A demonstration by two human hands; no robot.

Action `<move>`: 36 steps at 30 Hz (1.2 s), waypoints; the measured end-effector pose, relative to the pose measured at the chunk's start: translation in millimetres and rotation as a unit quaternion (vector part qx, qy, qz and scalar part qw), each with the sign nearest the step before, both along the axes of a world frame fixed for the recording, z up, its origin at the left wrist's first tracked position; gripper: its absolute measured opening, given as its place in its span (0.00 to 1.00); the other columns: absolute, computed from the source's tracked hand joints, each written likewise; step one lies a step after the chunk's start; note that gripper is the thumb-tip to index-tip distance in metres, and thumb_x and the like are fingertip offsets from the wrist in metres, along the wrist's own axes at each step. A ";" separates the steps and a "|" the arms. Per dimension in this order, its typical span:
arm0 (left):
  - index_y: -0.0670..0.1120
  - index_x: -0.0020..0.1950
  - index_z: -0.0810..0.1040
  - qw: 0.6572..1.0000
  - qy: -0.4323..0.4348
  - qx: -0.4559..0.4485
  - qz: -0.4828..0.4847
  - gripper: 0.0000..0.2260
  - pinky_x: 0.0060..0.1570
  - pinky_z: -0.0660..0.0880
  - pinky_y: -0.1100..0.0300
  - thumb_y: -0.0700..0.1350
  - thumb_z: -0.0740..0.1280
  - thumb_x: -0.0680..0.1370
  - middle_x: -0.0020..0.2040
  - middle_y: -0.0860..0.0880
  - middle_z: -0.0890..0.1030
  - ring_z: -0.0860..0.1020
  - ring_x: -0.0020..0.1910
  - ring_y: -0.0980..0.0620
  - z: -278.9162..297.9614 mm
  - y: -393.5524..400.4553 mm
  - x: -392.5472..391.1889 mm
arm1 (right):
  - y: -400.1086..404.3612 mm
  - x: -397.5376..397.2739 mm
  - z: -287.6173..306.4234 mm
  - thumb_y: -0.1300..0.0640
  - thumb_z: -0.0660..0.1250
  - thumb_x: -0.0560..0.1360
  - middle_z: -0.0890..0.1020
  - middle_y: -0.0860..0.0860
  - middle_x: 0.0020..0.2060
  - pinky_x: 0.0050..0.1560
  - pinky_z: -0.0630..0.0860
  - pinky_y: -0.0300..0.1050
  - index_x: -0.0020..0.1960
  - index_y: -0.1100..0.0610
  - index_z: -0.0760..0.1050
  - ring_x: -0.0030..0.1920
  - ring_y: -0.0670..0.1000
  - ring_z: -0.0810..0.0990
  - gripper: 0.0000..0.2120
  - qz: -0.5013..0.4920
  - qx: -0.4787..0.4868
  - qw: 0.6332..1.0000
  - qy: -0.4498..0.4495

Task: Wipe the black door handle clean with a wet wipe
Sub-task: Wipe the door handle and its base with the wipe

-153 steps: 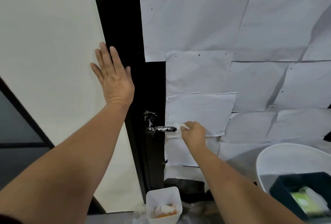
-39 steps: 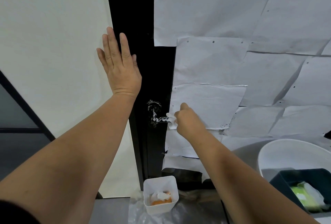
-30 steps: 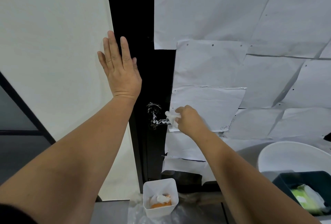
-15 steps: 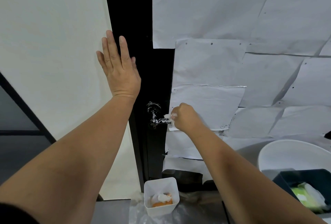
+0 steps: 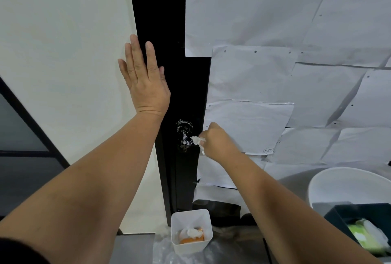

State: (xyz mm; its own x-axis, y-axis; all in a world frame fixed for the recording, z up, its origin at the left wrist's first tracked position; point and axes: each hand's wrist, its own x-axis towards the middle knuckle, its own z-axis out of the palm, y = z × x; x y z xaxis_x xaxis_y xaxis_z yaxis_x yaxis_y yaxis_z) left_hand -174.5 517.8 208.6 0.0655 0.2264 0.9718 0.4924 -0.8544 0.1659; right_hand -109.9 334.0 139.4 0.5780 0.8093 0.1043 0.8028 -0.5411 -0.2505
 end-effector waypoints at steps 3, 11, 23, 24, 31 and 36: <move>0.40 0.74 0.56 1.000 -0.001 0.001 0.001 0.20 0.73 0.52 0.43 0.42 0.56 0.83 0.72 0.33 0.65 0.61 0.73 0.36 -0.7 -0.1 0.0 | -1.6 -9.4 -8.7 0.68 0.64 0.72 0.71 0.57 0.49 0.38 0.72 0.49 0.46 0.63 0.77 0.42 0.57 0.72 0.05 0.011 -0.006 0.999 -0.051; 0.41 0.74 0.56 1.000 0.000 0.004 0.001 0.20 0.73 0.53 0.42 0.42 0.57 0.83 0.72 0.33 0.65 0.61 0.73 0.36 -0.7 0.7 0.0 | -1.1 9.8 12.7 0.62 0.63 0.76 0.79 0.60 0.52 0.45 0.71 0.41 0.57 0.62 0.80 0.51 0.58 0.79 0.12 -0.062 0.061 0.993 0.074; 0.41 0.74 0.56 1.000 -0.002 0.007 0.004 0.20 0.73 0.53 0.42 0.42 0.57 0.83 0.72 0.33 0.65 0.62 0.73 0.36 -1.0 0.3 0.0 | 7.3 -7.7 4.2 0.63 0.64 0.73 0.80 0.61 0.47 0.40 0.75 0.46 0.48 0.64 0.82 0.44 0.61 0.80 0.09 -0.024 0.038 0.997 0.063; 0.41 0.74 0.56 1.000 -0.002 0.005 0.004 0.20 0.73 0.53 0.42 0.42 0.57 0.83 0.72 0.33 0.65 0.61 0.73 0.36 -0.7 0.4 0.0 | 6.9 -3.6 7.3 0.63 0.64 0.73 0.82 0.62 0.45 0.43 0.78 0.47 0.49 0.64 0.82 0.46 0.61 0.81 0.10 -0.042 0.048 0.995 0.080; 0.40 0.74 0.57 1.000 -0.007 0.006 -0.002 0.20 0.73 0.54 0.42 0.42 0.57 0.83 0.72 0.33 0.65 0.62 0.73 0.36 -0.6 0.8 0.3 | -2.1 -5.7 -1.5 0.66 0.64 0.73 0.71 0.56 0.52 0.41 0.73 0.46 0.55 0.60 0.78 0.44 0.56 0.73 0.12 0.005 -0.004 1.000 -0.008; 0.40 0.74 0.57 1.000 -0.003 0.007 0.001 0.20 0.73 0.54 0.42 0.42 0.57 0.83 0.72 0.33 0.65 0.62 0.73 0.36 -0.4 0.4 0.1 | 1.0 -14.3 -14.7 0.73 0.61 0.67 0.66 0.54 0.43 0.32 0.64 0.46 0.40 0.65 0.74 0.41 0.54 0.66 0.07 0.041 0.003 0.997 -0.069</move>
State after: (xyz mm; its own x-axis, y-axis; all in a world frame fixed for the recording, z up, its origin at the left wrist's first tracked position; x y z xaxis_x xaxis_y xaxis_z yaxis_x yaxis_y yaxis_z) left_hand -174.4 518.2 208.2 0.0585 0.2129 0.9753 0.4922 -0.8561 0.1574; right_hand -124.2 335.0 124.8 0.4904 0.8519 0.1838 0.8710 -0.4717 -0.1373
